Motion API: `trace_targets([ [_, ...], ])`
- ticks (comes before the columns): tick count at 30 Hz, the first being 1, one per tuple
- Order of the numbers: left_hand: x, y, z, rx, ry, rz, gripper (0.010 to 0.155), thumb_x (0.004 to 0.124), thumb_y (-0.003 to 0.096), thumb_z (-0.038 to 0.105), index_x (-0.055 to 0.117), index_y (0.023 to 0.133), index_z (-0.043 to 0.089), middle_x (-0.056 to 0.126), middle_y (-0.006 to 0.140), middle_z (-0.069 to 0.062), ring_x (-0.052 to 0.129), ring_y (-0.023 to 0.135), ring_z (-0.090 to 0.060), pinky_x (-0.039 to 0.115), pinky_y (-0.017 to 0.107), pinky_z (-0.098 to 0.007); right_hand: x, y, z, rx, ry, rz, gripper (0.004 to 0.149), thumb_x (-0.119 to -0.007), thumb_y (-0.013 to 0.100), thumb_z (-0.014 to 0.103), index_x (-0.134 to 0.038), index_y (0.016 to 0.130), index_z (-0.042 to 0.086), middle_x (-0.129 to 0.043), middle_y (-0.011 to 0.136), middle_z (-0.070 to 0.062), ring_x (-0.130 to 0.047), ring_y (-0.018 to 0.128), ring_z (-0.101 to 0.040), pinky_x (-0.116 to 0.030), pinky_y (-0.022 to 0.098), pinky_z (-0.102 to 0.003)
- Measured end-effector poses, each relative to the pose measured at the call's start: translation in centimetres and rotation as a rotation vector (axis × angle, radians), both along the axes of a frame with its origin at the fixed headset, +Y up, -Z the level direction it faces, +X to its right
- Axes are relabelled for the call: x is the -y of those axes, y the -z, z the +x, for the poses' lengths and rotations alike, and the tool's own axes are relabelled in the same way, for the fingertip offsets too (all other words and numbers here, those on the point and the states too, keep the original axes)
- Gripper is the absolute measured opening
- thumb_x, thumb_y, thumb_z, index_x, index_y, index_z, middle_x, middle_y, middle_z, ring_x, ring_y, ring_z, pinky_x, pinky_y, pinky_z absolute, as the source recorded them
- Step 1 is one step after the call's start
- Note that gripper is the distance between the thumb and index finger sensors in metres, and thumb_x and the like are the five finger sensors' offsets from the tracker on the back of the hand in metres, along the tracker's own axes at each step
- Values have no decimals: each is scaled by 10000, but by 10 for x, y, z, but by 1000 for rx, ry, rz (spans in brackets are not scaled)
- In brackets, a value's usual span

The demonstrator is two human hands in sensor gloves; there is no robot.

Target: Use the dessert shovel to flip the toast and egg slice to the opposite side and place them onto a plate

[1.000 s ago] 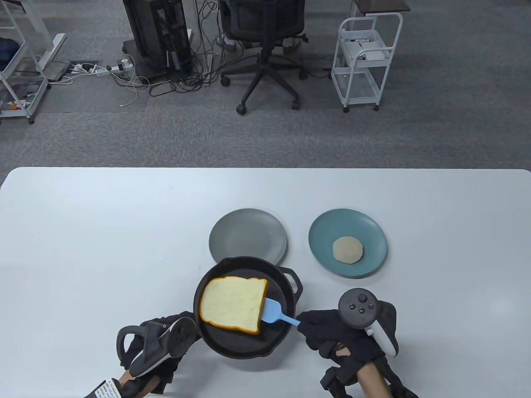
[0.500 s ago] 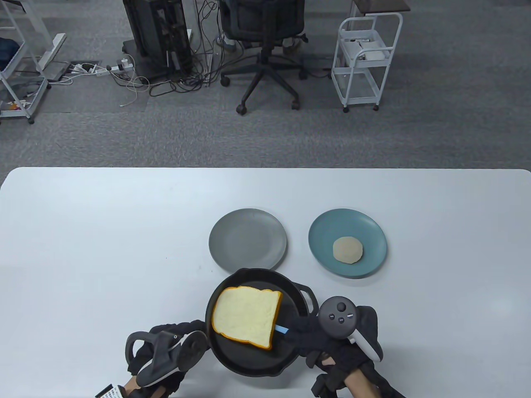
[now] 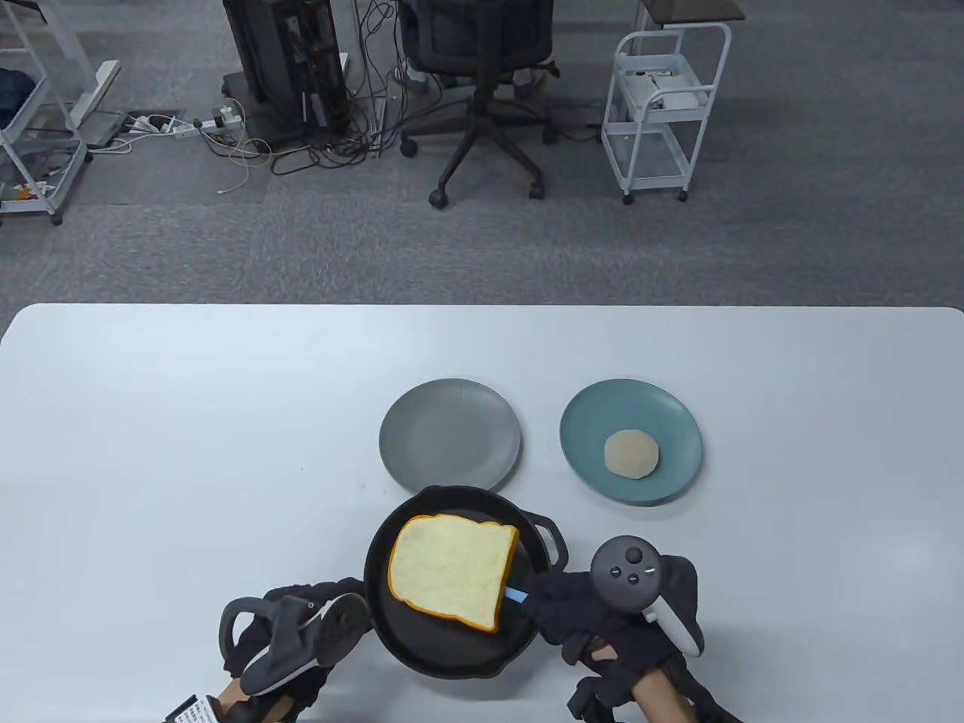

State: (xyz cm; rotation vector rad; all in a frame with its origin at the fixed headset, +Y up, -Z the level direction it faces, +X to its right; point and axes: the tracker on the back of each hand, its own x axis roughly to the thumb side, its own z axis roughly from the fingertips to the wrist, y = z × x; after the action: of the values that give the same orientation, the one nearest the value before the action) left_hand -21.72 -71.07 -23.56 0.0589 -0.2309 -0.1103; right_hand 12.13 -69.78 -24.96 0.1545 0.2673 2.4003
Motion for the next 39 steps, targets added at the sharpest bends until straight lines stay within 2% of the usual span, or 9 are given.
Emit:
trace_targets([
  [6,2,5,-6,-18,20,-31,469,857,296,613,976,642,319,1007,211,148,952,11,-118,893,174,-353,-5,6,35,159,118,39,466,-889,410,455,-966,777,178,-1104,386,66,-999,125,-67,-882,160,-323],
  [11,3,6,-6,-12,8,-49,470,855,295,614,977,642,320,1008,211,148,954,12,-119,894,175,-353,-4,10,68,357,233,38,474,-885,415,421,-942,806,160,-1100,438,49,-1006,163,-88,-879,191,-342],
  [16,1,4,-4,9,8,-45,470,856,296,613,976,643,320,1008,211,149,954,13,-119,894,177,-353,-3,19,91,563,163,102,480,-871,426,397,-913,837,153,-1091,495,39,-1017,217,-105,-878,230,-355],
  [20,-1,2,-3,21,1,-38,470,856,296,614,976,643,320,1008,212,148,955,14,-119,894,177,-354,0,34,101,640,56,127,487,-860,433,382,-891,856,144,-1082,528,29,-1021,252,-114,-878,254,-364],
  [27,-1,1,-1,34,8,-35,471,855,296,615,976,643,321,1008,212,149,955,15,-119,894,177,-354,14,59,105,714,-88,157,490,-851,435,371,-872,870,147,-1072,564,36,-1032,297,-125,-881,293,-375],
  [33,-1,0,0,37,18,-33,469,856,296,614,977,642,320,1008,211,149,955,14,-119,894,177,-353,33,73,98,694,-286,204,486,-846,436,358,-861,881,163,-1065,604,28,-1042,352,-145,-879,337,-392],
  [39,1,0,1,39,29,-39,471,854,298,615,976,644,320,1007,211,149,955,14,-119,895,177,-353,33,74,92,635,-413,275,480,-842,440,352,-852,890,186,-1056,645,24,-1046,411,-163,-872,380,-408],
])
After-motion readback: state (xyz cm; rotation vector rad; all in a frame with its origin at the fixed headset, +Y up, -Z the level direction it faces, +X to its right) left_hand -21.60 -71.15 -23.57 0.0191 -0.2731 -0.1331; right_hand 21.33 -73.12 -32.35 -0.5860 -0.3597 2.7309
